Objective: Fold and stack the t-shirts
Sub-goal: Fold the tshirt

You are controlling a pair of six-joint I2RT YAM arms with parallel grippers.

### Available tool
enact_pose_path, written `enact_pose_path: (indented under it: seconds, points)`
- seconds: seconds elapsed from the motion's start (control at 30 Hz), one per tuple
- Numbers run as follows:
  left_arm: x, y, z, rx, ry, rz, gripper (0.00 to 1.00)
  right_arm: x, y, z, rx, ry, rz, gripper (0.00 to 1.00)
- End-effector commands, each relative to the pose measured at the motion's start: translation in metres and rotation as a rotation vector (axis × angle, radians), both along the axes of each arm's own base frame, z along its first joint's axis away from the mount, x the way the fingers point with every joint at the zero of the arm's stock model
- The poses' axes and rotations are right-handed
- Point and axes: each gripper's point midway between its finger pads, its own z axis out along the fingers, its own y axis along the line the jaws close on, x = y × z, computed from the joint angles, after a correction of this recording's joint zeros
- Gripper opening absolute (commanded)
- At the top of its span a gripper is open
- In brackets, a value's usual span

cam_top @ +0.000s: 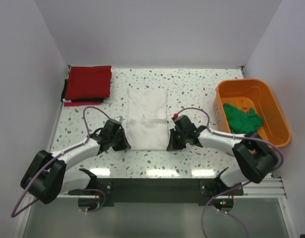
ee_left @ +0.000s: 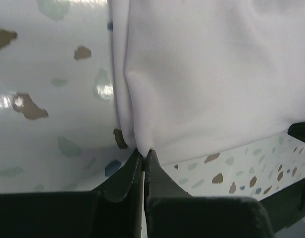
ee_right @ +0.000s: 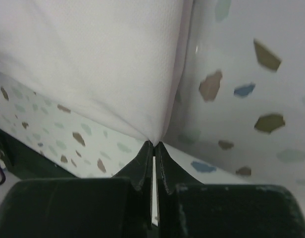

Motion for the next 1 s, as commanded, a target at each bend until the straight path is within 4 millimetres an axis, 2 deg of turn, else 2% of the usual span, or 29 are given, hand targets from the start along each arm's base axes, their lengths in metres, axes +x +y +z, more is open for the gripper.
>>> enact_pose_path:
  seconds: [0.0,0.03,0.1,0.13,0.17,0.23,0.33,0.37,0.43,0.47,0.5,0.53,0.57,0.6,0.63,0.67,0.7,0.77,0.8,0.93,0.97]
  points:
    - [-0.039,0.004,-0.004,0.025,0.060,-0.023,0.00,-0.048,-0.019,0.005,-0.007,0.094,0.067,0.00]
    - [-0.046,-0.002,0.003,-0.006,0.037,-0.046,0.00,-0.058,-0.019,0.007,0.005,0.111,0.076,0.00]
    - [-0.064,-0.002,-0.002,-0.047,0.070,-0.042,0.00,-0.073,-0.022,0.017,0.024,0.118,0.094,0.00]
    - [-0.068,-0.007,0.008,-0.099,0.054,-0.056,0.00,-0.078,-0.021,0.022,0.031,0.118,0.109,0.00]
    - [-0.077,-0.006,0.007,-0.116,0.075,-0.052,0.00,-0.083,-0.023,0.032,0.047,0.110,0.118,0.00]
    - [-0.078,-0.011,0.023,-0.178,0.019,-0.072,0.00,-0.083,-0.026,0.042,0.049,0.077,0.122,0.00]
    - [-0.072,-0.015,0.046,-0.221,-0.057,-0.082,0.00,-0.068,-0.026,0.065,0.041,-0.008,0.110,0.00]
    - [-0.066,-0.018,0.059,-0.232,-0.085,-0.085,0.00,-0.066,-0.024,0.071,0.048,-0.024,0.112,0.00]
    - [-0.059,-0.018,0.071,-0.218,-0.114,-0.090,0.00,-0.059,-0.023,0.081,0.049,-0.058,0.102,0.00]
    - [-0.052,-0.020,0.085,-0.211,-0.141,-0.095,0.00,-0.053,-0.020,0.092,0.059,-0.084,0.098,0.00]
    - [-0.045,-0.018,0.087,-0.184,-0.151,-0.078,0.00,-0.046,-0.022,0.097,0.043,-0.121,0.088,0.00]
    - [-0.040,-0.018,0.093,-0.176,-0.166,-0.071,0.00,-0.037,-0.020,0.112,0.048,-0.164,0.082,0.00]
    - [-0.032,-0.020,0.106,-0.175,-0.195,-0.065,0.00,-0.032,-0.019,0.119,0.041,-0.188,0.079,0.00]
    - [-0.025,-0.019,0.107,-0.151,-0.203,-0.051,0.00,-0.026,-0.025,0.122,0.003,-0.209,0.061,0.00]
    - [-0.019,-0.019,0.112,-0.142,-0.220,-0.042,0.00,-0.018,-0.023,0.136,0.003,-0.244,0.059,0.00]
    - [-0.010,-0.020,0.125,-0.137,-0.257,-0.037,0.00,-0.013,-0.023,0.140,-0.006,-0.255,0.050,0.00]
    - [-0.001,-0.016,0.124,-0.100,-0.267,0.001,0.00,-0.008,-0.026,0.142,-0.017,-0.266,0.036,0.00]
    - [0.016,-0.019,0.144,-0.103,-0.326,0.022,0.00,0.006,-0.028,0.150,-0.027,-0.292,0.004,0.00]
    - [0.025,-0.015,0.144,-0.074,-0.340,0.055,0.00,0.015,-0.029,0.155,-0.020,-0.311,-0.021,0.00]
    - [0.058,-0.014,0.168,-0.041,-0.400,0.102,0.00,0.049,-0.021,0.179,0.041,-0.395,-0.065,0.00]
    - [0.067,-0.017,0.179,-0.048,-0.420,0.105,0.00,0.056,-0.018,0.177,0.041,-0.388,-0.061,0.00]
